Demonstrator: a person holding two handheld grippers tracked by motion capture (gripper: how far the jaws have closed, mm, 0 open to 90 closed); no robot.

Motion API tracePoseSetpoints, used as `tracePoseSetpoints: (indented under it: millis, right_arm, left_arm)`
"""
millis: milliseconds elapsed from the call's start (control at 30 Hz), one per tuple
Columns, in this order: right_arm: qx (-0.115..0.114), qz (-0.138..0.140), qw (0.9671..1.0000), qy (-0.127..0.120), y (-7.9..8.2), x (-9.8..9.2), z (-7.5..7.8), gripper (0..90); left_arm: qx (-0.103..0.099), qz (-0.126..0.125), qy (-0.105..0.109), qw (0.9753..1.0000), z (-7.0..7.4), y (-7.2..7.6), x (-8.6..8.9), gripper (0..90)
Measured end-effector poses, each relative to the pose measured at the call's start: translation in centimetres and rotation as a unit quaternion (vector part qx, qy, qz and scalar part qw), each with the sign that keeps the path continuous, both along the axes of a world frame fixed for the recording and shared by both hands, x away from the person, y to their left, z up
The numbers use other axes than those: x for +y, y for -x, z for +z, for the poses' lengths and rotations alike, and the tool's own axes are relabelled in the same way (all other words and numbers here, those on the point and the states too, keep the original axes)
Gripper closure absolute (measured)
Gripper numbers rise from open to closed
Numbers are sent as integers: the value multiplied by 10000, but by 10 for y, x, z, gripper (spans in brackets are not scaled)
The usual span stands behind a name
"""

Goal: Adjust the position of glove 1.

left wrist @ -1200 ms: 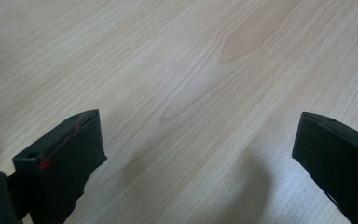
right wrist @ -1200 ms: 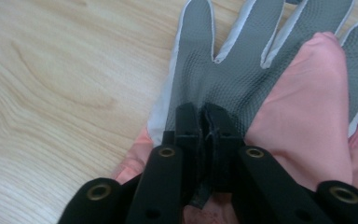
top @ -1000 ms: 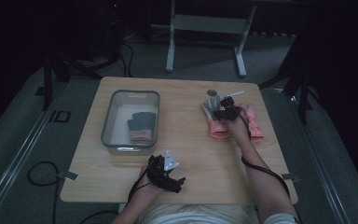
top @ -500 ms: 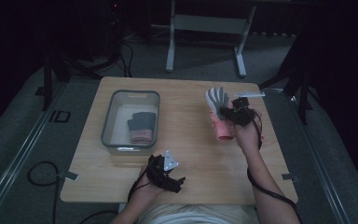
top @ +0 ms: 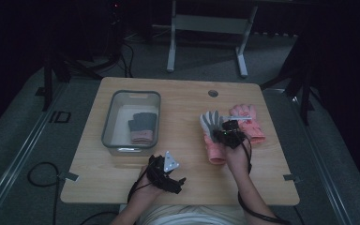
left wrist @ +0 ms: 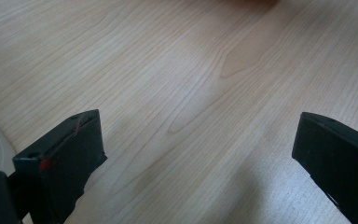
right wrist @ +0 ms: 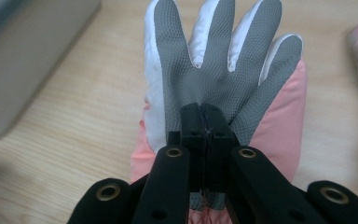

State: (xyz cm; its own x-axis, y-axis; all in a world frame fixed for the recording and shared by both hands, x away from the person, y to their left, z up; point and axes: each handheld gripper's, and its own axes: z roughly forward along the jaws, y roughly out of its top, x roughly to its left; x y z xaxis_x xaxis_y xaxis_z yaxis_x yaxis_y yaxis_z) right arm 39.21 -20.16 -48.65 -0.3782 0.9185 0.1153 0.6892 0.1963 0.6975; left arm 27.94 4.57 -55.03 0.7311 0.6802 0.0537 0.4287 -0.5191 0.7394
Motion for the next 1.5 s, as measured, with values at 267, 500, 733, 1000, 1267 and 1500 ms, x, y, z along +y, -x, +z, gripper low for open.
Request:
tracePoseSetpoints:
  millis: [267,500,733,1000,1267,1500]
  right_arm:
    - [389,66,9992,-86,-10,22,-40,878]
    - [376,237,9990,97,-16,28,-49,847]
    - [93,472,9987,139,-11,22,-26,716]
    - [-462,535,9972,223,-17,-21,17,685]
    - [-480,381,9976,308,-40,-85,29,766]
    - [-618,156,9976,265,-61,-121,29,581]
  left_arm:
    - [46,-81,-23,10000,-3,-1,1,17]
    - [23,-87,-12,10000,-3,-1,0,17]
    - [22,-118,-47,9999,-4,0,-1,17]
    - [26,-189,-36,9998,-4,0,-2,17]
    - [25,-166,-44,9998,-4,0,-2,17]
    - [31,-163,-62,9998,-5,-1,-2,17]
